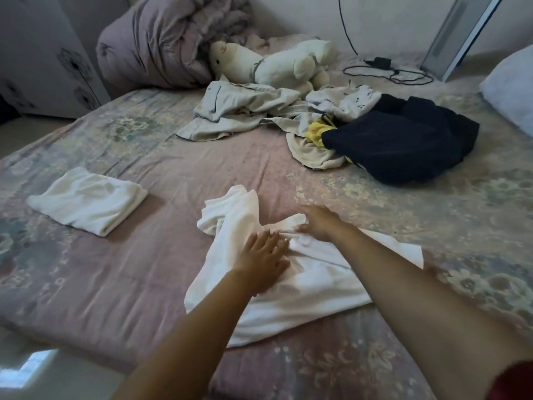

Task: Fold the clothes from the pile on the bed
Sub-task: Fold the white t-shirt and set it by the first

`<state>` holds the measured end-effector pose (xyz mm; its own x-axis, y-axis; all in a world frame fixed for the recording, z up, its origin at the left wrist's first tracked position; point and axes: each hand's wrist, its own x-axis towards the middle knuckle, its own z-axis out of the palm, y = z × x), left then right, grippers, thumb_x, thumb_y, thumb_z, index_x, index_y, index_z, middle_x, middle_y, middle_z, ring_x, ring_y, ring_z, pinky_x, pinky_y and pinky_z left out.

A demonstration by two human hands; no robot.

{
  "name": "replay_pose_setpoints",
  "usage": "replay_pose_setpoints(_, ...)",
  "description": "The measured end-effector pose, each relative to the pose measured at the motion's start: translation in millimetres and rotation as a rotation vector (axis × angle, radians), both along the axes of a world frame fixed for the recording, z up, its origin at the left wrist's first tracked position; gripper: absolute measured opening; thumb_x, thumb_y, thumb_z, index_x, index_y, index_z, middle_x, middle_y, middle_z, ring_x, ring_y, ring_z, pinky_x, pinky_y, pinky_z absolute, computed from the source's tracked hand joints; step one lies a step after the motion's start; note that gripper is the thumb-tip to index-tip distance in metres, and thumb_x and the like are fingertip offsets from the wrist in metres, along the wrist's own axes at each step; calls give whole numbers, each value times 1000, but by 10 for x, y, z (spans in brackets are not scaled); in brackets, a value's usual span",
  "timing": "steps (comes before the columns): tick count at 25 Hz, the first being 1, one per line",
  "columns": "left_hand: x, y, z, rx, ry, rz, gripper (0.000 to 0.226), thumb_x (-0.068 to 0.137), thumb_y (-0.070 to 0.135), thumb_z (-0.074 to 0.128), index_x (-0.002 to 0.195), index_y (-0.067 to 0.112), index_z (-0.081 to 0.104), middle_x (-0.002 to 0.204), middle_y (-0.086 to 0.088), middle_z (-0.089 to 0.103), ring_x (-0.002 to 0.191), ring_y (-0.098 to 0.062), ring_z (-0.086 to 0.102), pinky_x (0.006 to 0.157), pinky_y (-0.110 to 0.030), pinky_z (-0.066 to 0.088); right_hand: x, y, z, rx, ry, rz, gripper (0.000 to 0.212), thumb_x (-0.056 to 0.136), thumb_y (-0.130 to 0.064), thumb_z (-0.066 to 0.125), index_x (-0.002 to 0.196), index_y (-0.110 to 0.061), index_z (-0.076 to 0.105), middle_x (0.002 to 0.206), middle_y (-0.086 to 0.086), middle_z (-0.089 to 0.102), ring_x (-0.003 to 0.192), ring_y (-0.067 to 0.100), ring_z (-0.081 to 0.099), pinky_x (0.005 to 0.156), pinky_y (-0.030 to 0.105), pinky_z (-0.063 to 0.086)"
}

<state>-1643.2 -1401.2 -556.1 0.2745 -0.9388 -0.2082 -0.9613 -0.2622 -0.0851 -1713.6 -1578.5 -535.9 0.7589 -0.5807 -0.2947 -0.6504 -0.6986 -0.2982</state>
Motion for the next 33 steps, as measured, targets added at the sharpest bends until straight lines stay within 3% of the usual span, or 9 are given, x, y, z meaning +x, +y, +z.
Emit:
replay_pose_setpoints(4, 132, -146, 342, -337, 211, 169, 66, 100, 40, 33, 150, 6, 7, 156, -13, 18, 141, -26, 26, 110, -36, 25, -55, -13, 268, 122, -302, 38, 9, 93, -27, 56, 88, -19, 56, 98, 4, 62, 96, 23, 56, 79, 32, 39)
replay_pose_setpoints(9, 359, -391, 1353, -282, 696, 210, 72, 83, 19, 70, 144, 16, 33, 140, -9, 45, 128, -24, 42, 103, -31, 35, -240, 131, 1417, -143, -488, 383, 20, 95, -23, 52, 104, -6, 59, 97, 8, 65, 86, 18, 57, 80, 32, 43)
replay_pose_setpoints(11, 354, -383, 1721, -229, 676, 167, 44, 77, 22, 77, 115, 15, 57, 108, -2, 60, 102, -20, 55, 83, -25, 40, -292, 143, 1873, -201, -581, 416, 20, 95, -22, 54, 105, -5, 61, 99, 10, 66, 88, 19, 59, 82, 30, 44)
replay_pose_setpoints(14, 319, -232, 2124, -237, 575, 178, 31, 72, 37, 79, 75, 16, 55, 73, 6, 55, 74, -16, 53, 67, -26, 39, -419, 177, 2535, -244, -719, 340, 20, 93, -22, 57, 103, -5, 62, 96, 9, 66, 87, 17, 57, 78, 22, 40)
replay_pose_setpoints(20, 399, 139, 2505, -583, 856, 95, 55, 60, 47, 81, 78, -1, 60, 67, 2, 53, 68, -10, 47, 68, -26, 39, -653, 390, 3536, -225, -1017, 210, 17, 94, -27, 56, 93, -11, 61, 84, 10, 61, 78, 12, 50, 68, 23, 37)
replay_pose_setpoints(22, 369, 214, 2642, -762, 1010, 123, 27, 75, 28, 77, 70, 6, 63, 68, 0, 54, 69, -11, 48, 71, -29, 43, -734, 460, 3791, -229, -1040, 198, 16, 94, -27, 56, 91, -12, 61, 78, 4, 58, 74, 8, 47, 65, 18, 36)
replay_pose_setpoints(27, 276, 426, 3221, -1146, 1050, 203, 20, 94, 15, 56, 75, 17, 48, 69, -2, 46, 60, -10, 42, 55, -23, 39, -945, 536, 4240, -327, -1033, 171, 12, 96, -26, 53, 94, -15, 58, 78, 0, 55, 76, 13, 48, 64, 23, 36)
replay_pose_setpoints(29, 245, 507, 3526, -1275, 898, 179, 18, 93, 15, 58, 76, 16, 50, 68, 3, 45, 61, -7, 40, 57, -19, 37, -1030, 530, 4440, -375, -1024, 140, 12, 97, -31, 49, 94, -20, 54, 81, 2, 56, 80, 19, 50, 69, 29, 36)
replay_pose_setpoints(33, 151, 690, 3900, -1184, 598, 27, 20, 84, 18, 70, 71, 13, 56, 63, 9, 44, 53, 3, 40, 56, -14, 32, -1167, 518, 4769, -458, -1036, 56, 13, 97, -39, 44, 91, -28, 47, 82, 0, 57, 86, 26, 53, 79, 39, 40)
